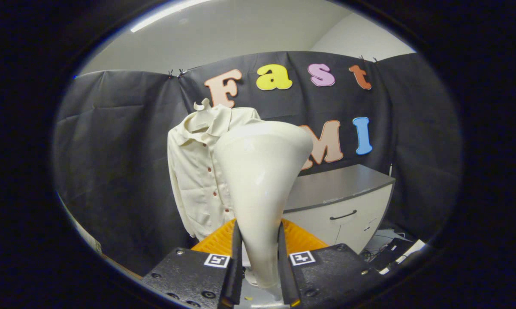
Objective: Iron the clothes twice with a garment steamer, once on the left side and once on the right side.
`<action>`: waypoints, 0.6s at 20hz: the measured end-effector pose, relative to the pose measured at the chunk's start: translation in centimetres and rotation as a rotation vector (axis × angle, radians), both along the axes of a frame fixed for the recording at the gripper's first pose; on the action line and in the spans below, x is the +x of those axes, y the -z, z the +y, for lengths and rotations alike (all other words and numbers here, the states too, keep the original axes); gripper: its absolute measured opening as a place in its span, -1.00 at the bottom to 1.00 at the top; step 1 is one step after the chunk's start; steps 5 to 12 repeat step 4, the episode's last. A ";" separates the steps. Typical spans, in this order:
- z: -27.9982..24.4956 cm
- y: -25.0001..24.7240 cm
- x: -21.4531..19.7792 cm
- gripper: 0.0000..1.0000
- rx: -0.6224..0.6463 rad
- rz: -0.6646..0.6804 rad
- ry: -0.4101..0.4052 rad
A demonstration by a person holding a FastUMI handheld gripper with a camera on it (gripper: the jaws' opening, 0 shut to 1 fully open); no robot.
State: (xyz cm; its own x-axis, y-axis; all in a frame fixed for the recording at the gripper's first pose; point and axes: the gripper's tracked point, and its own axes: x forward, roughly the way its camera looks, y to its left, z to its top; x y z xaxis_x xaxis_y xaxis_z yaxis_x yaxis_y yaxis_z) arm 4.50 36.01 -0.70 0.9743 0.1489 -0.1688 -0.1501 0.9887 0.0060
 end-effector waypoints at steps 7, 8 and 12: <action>-1.7 1.1 -0.2 -0.27 -0.012 -0.006 -0.006; -1.7 1.1 -0.2 -0.27 -0.012 -0.006 -0.006; -1.7 1.1 -0.2 -0.27 -0.012 -0.006 -0.006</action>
